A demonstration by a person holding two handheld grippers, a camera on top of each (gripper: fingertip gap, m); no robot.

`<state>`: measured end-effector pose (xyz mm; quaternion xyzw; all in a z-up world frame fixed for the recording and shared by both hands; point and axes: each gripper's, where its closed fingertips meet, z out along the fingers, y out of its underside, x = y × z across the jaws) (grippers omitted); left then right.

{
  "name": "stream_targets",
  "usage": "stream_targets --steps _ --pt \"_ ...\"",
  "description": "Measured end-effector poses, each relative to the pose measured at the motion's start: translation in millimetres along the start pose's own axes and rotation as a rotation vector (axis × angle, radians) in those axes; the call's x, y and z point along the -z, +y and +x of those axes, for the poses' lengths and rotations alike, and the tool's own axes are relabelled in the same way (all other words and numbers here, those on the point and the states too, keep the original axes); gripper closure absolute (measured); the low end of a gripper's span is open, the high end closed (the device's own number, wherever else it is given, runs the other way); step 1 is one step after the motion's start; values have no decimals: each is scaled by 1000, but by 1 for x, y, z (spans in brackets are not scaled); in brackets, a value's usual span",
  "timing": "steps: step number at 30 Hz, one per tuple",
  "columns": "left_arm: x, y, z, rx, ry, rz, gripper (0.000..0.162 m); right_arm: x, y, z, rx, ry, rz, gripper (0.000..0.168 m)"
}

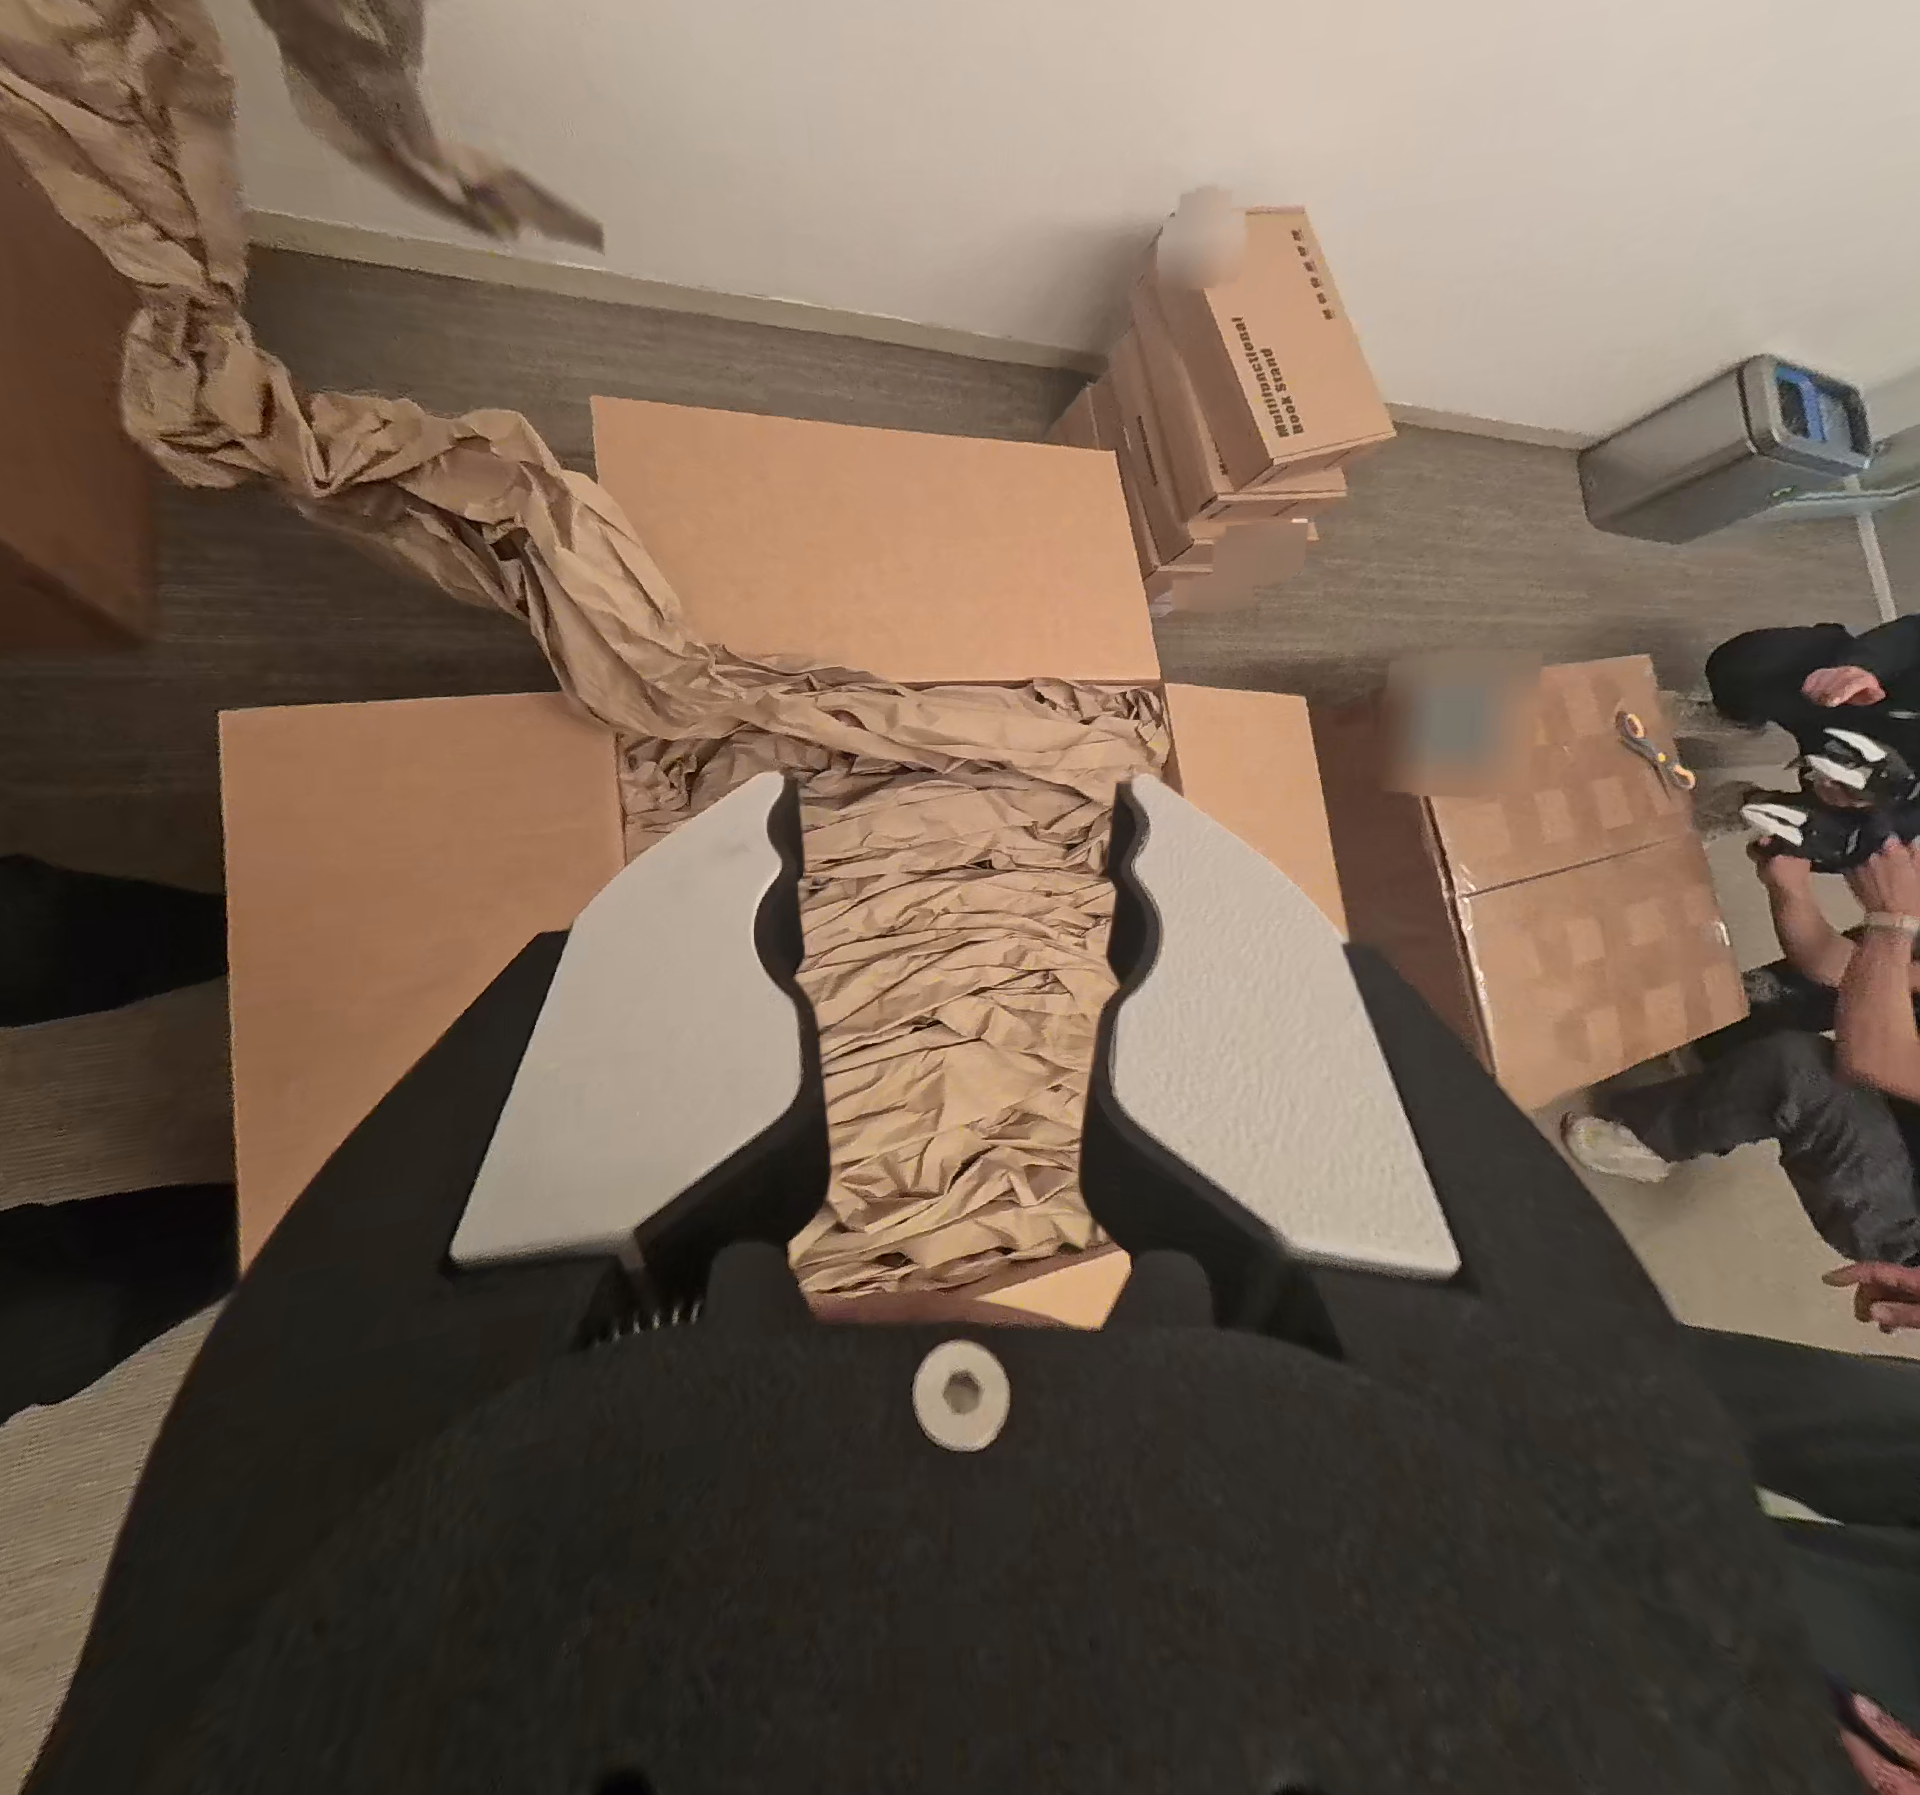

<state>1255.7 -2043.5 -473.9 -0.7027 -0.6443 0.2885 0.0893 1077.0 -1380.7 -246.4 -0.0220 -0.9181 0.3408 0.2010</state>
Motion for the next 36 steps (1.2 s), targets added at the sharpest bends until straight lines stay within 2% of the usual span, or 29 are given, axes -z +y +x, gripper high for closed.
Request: stream_targets --steps 2,6,9,13,16,20,23,25,31,34,36 --pt "3 -25 10 -21 18 46 104 0 9 -1 -31 -1 6 110" --pt "25 -108 32 4 78 155 82 1 35 -3 -114 11 12 105" --pt "46 -186 68 -4 107 277 82 1 57 -3 -186 35 29 106" --pt "65 -283 168 -11 213 450 92 -5 93 0 -290 81 40 106" --pt "50 -319 274 -1 307 474 94 -15 123 0 -364 111 38 106" --pt "-7 -313 426 11 378 375 90 -38 171 -7 -443 120 25 106" --pt "-62 -280 522 -6 374 282 90 -60 212 -10 -477 153 -2 106" --pt "-98 -257 567 -33 325 252 93 -76 238 -11 -512 180 -7 106" --pt "-210 -186 648 -67 208 105 97 -121 298 -28 -578 178 -14 103" --pt "-256 -165 659 -7 201 8 96 -137 316 -38 -590 157 -8 104" --pt "-277 -162 658 37 212 -21 96 -146 329 -43 -600 143 -8 104"
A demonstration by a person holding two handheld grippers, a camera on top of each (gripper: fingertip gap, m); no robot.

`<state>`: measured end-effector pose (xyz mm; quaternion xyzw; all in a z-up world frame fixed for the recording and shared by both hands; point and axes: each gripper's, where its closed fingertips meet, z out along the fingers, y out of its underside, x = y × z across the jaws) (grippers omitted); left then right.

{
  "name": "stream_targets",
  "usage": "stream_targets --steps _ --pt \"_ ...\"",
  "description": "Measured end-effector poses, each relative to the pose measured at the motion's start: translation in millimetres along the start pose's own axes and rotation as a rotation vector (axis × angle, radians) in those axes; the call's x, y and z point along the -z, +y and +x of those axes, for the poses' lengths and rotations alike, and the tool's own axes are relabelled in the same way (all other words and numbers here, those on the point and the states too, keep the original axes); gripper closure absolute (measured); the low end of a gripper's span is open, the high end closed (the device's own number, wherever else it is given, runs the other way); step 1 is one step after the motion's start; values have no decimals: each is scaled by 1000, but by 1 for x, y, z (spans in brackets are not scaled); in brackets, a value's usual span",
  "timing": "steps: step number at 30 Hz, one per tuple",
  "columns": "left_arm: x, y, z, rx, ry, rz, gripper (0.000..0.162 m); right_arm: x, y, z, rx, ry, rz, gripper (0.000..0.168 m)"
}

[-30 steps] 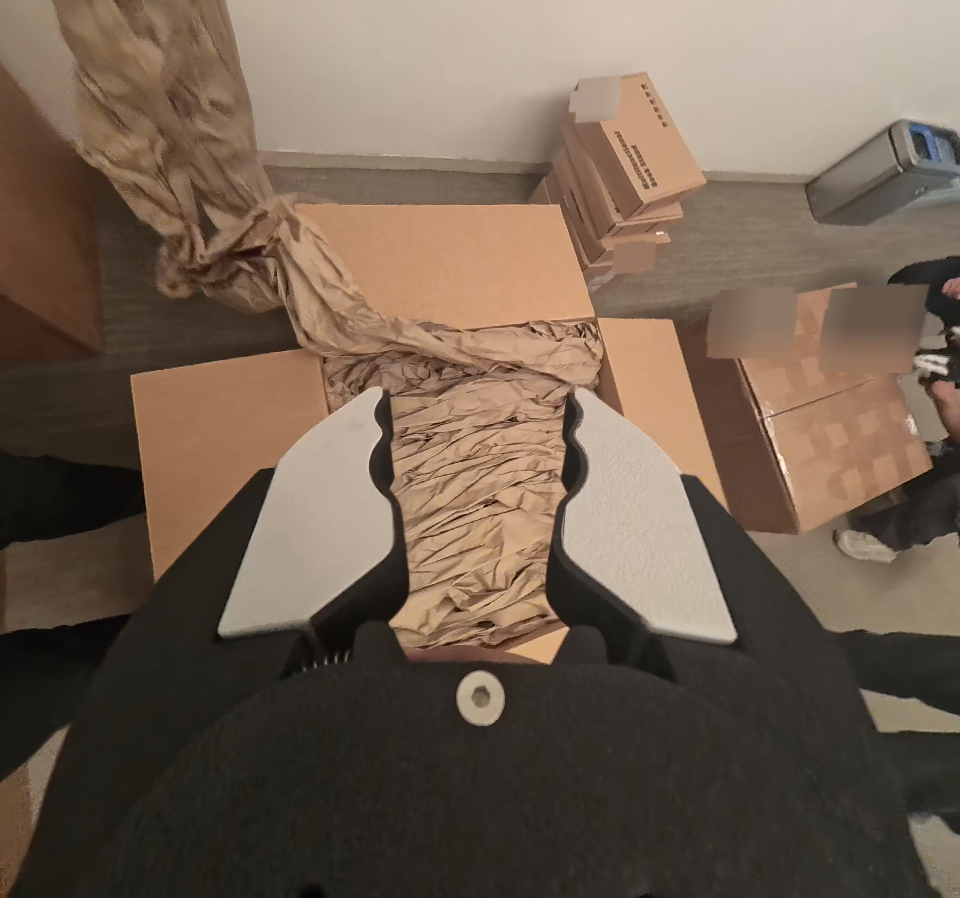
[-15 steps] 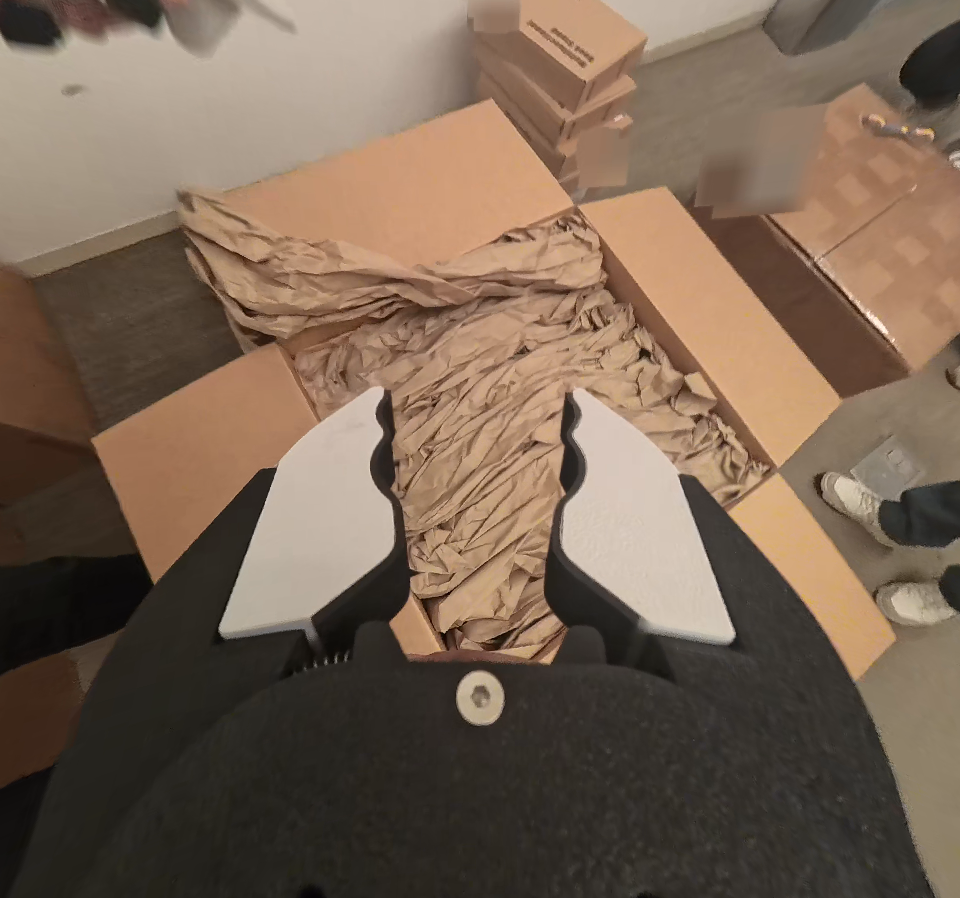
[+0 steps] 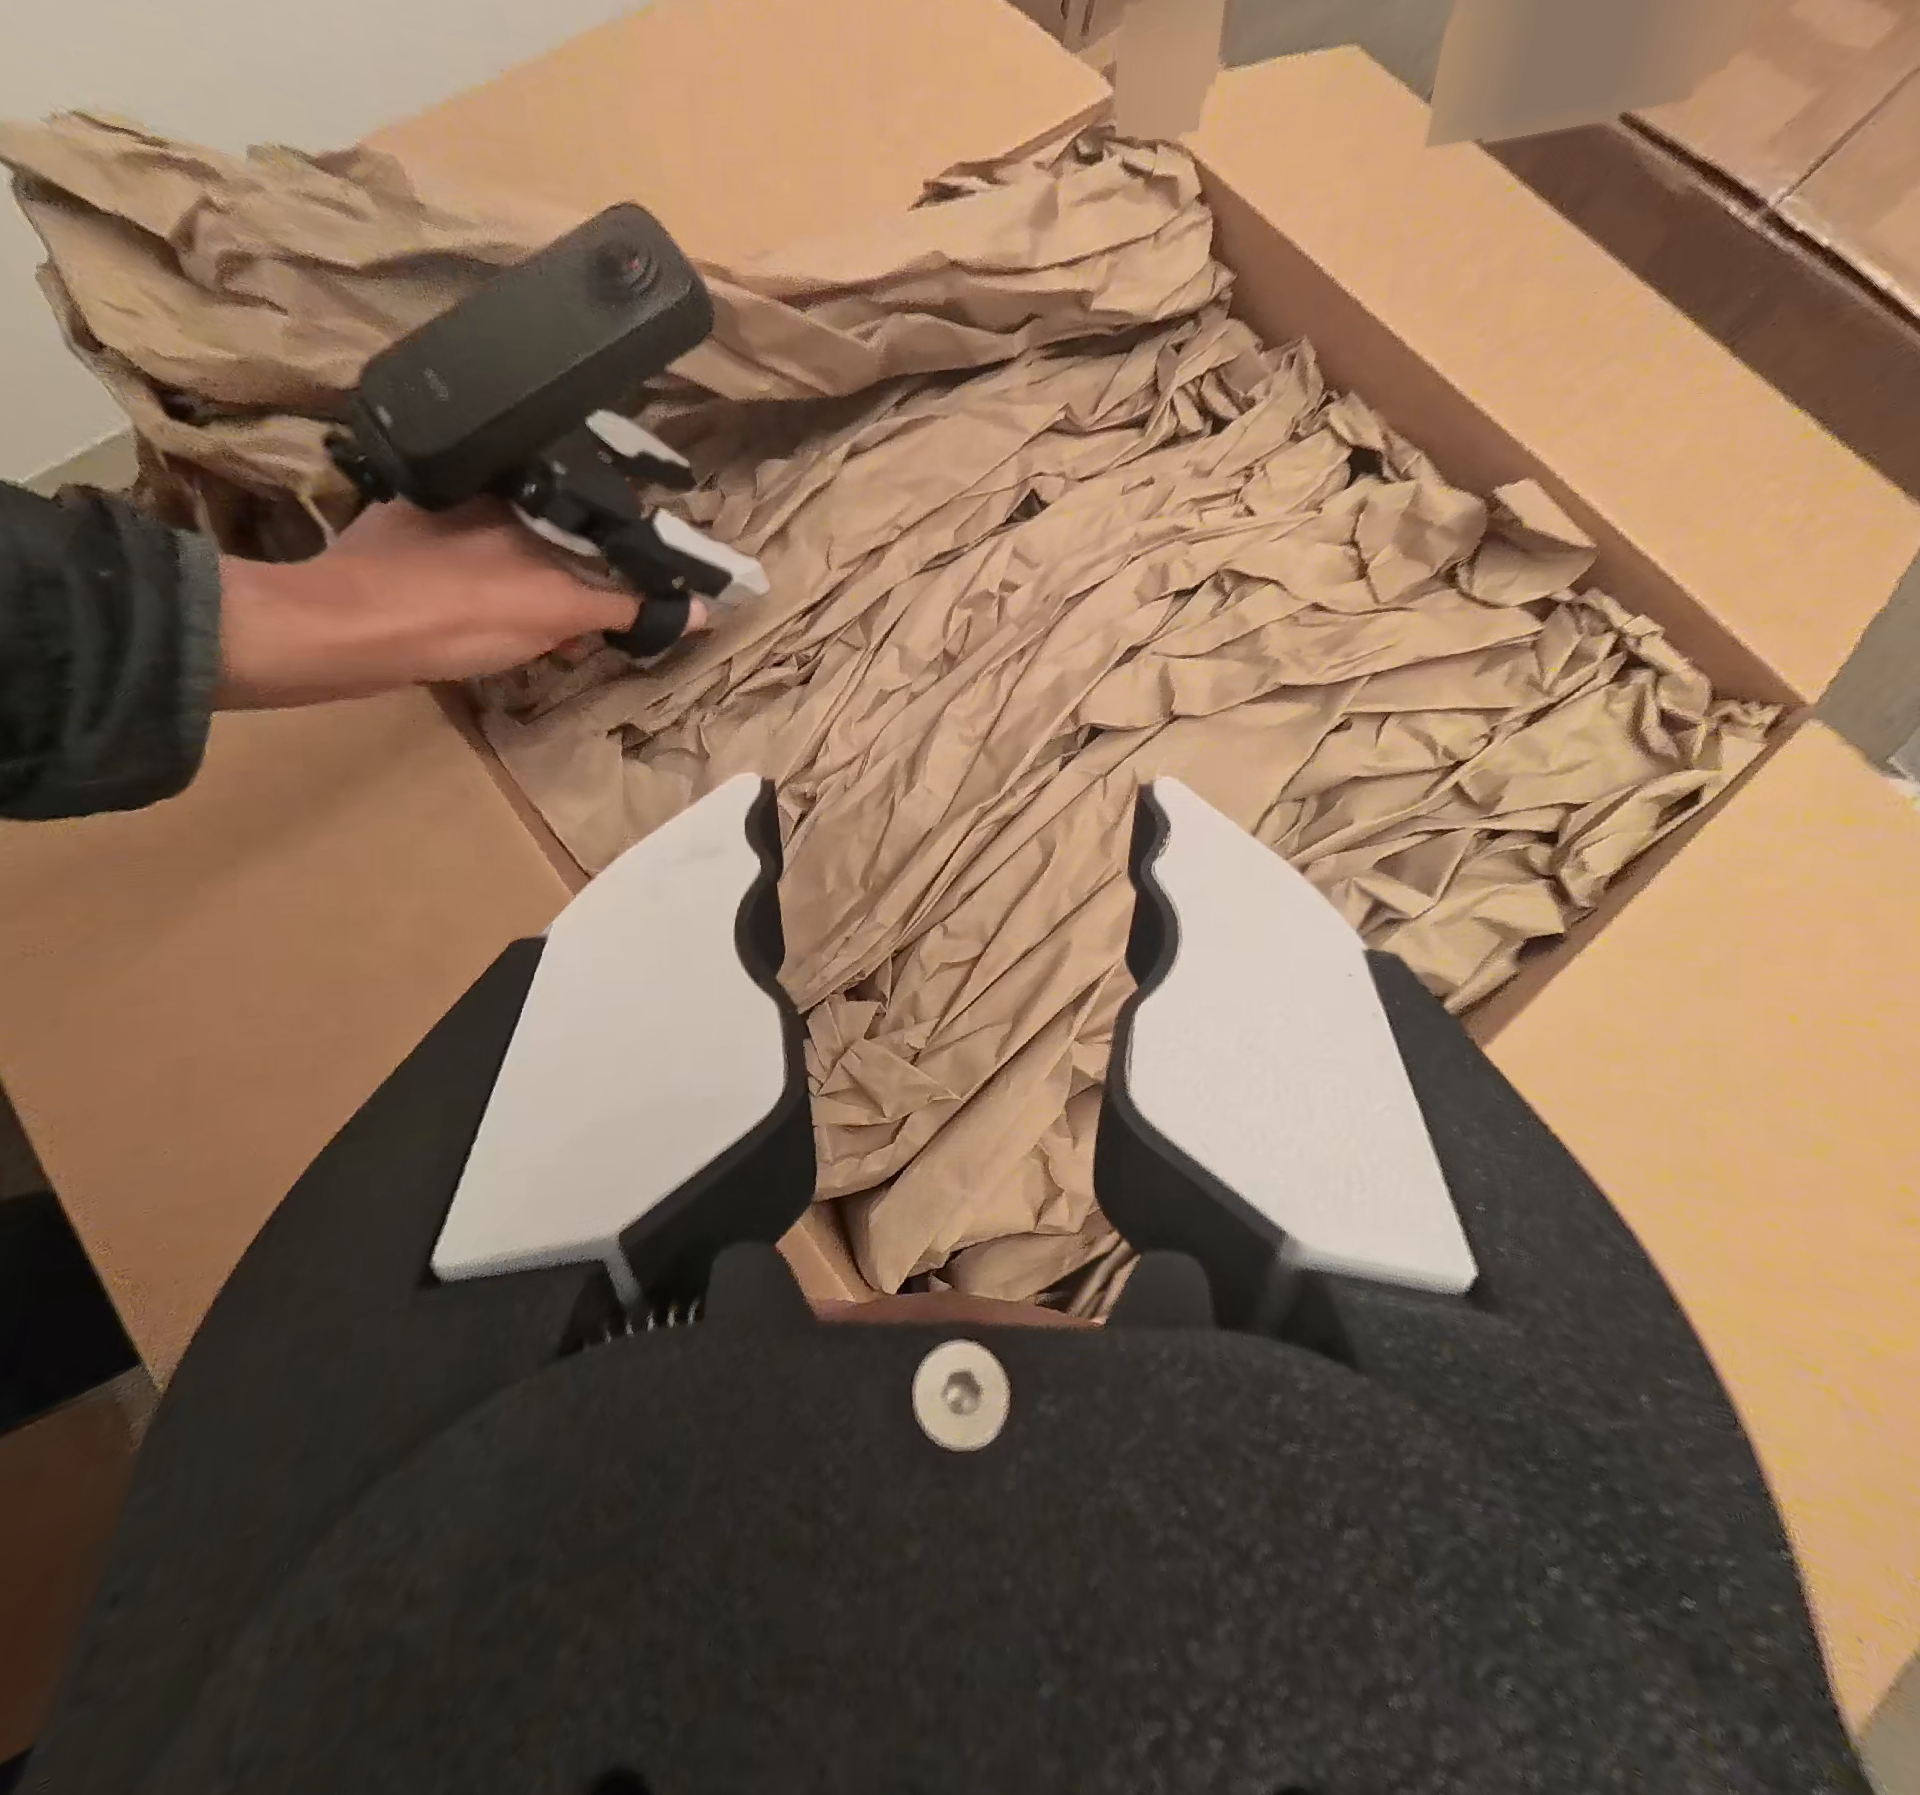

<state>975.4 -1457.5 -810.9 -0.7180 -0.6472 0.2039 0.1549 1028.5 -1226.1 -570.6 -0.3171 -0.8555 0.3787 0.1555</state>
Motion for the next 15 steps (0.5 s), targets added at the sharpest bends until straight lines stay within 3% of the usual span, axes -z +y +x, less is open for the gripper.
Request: stream_targets --steps 7,12,15 --pt "-40 9 14 -58 111 -55 112 -24 36 7 -24 -22 -39 104" --pt "-47 12 19 -20 127 -59 117 -32 42 7 -41 -22 -41 104" --pt "-49 11 16 -61 119 -65 131 -33 40 1 -38 -30 -39 106"
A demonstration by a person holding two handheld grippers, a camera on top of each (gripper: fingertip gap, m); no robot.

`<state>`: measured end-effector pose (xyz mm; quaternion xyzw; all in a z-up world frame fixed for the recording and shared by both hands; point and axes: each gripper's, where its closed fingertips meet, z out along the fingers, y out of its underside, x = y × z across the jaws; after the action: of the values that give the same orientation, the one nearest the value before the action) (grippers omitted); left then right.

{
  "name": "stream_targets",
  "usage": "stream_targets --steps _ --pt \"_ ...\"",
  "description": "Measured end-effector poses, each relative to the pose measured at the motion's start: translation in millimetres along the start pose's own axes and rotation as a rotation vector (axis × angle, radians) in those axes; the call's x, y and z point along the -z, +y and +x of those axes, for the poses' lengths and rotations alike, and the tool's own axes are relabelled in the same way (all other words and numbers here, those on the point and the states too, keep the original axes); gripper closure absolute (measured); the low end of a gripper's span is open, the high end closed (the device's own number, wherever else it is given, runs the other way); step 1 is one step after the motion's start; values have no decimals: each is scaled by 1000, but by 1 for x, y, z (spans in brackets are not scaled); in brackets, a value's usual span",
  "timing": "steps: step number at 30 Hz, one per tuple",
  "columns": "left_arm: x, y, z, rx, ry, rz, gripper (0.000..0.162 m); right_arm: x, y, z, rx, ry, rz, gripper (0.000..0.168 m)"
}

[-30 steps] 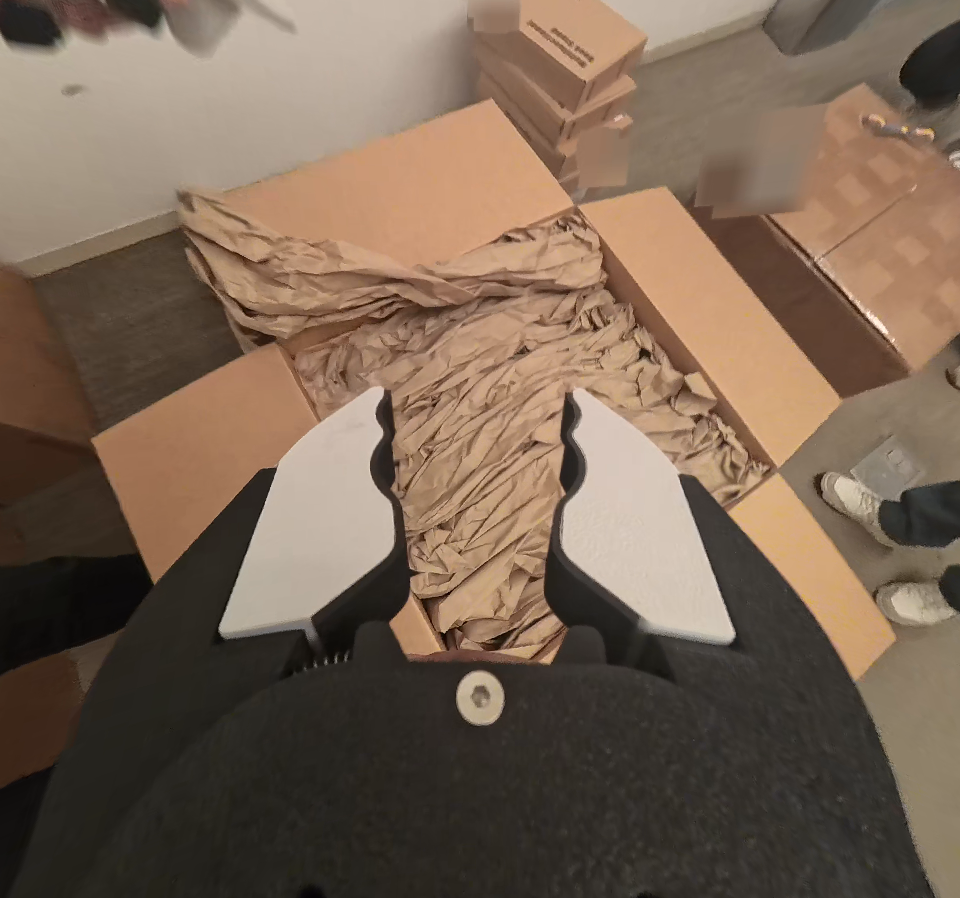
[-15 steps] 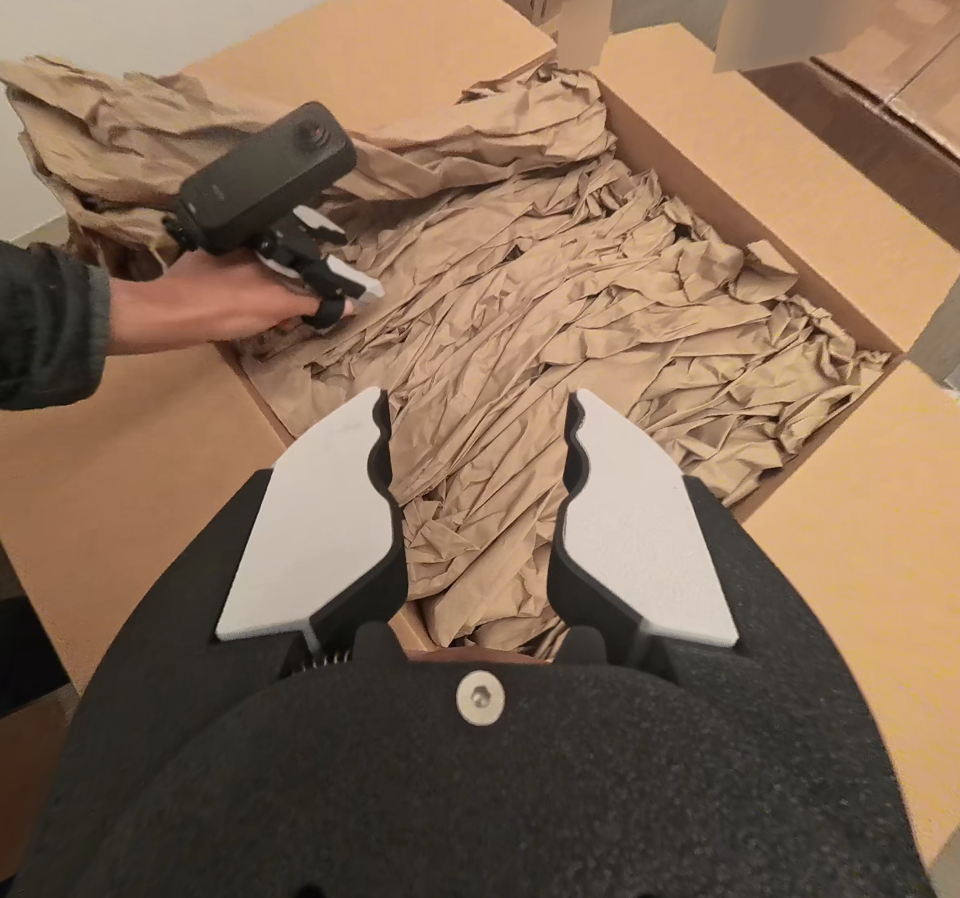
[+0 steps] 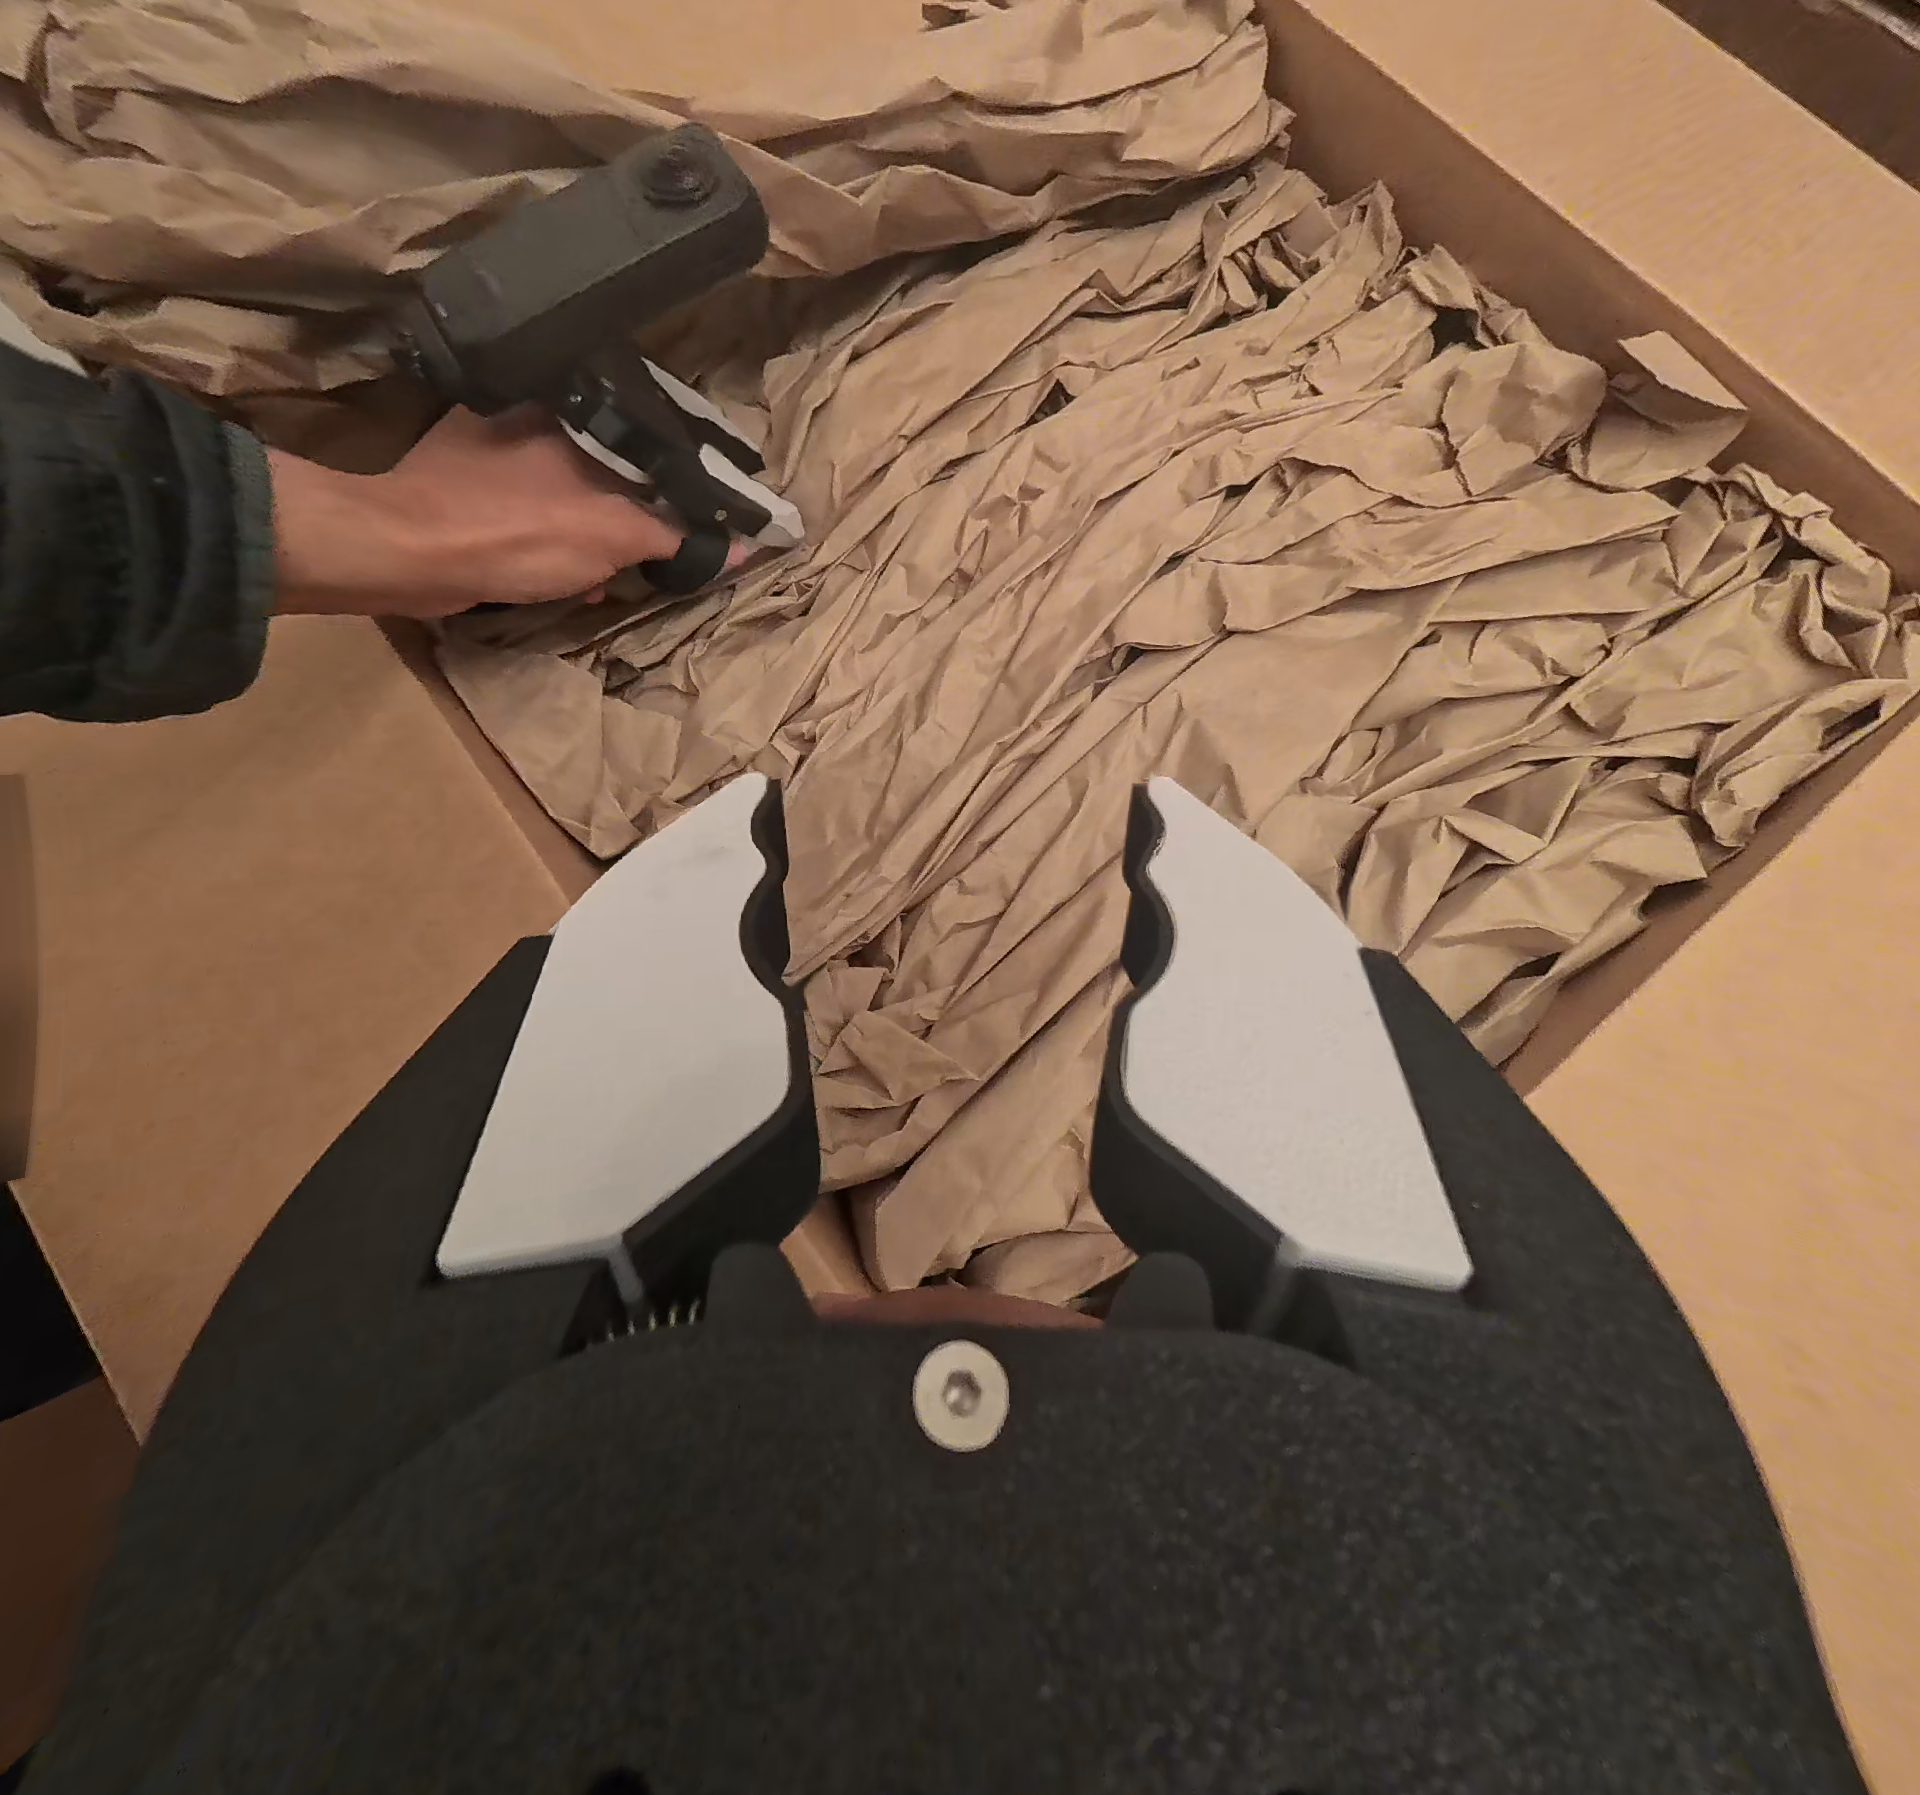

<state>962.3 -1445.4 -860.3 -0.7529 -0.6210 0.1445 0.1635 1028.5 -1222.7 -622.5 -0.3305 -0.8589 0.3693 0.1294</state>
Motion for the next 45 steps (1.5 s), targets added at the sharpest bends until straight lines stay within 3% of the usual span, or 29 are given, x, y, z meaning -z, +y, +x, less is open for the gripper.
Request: stream_targets --steps 6,11,17,29,36,45 --pt "16 -2 -14 -81 -13 0 159 10 -6 -4 3 26 -8 113" --pt "34 -7 -16 -123 -14 -10 161 12 0 6 -41 139 -82 128" --pt "65 -23 -21 -129 -9 28 162 6 -7 -6 -83 162 -122 132" --pt "189 -80 -49 -115 10 268 162 10 -7 -6 -141 180 -178 132" --pt "285 -98 -135 -160 -142 339 162 19 -12 0 -140 202 -183 130" --pt "401 -78 -308 -145 -404 343 162 22 -9 0 -147 212 -202 123"
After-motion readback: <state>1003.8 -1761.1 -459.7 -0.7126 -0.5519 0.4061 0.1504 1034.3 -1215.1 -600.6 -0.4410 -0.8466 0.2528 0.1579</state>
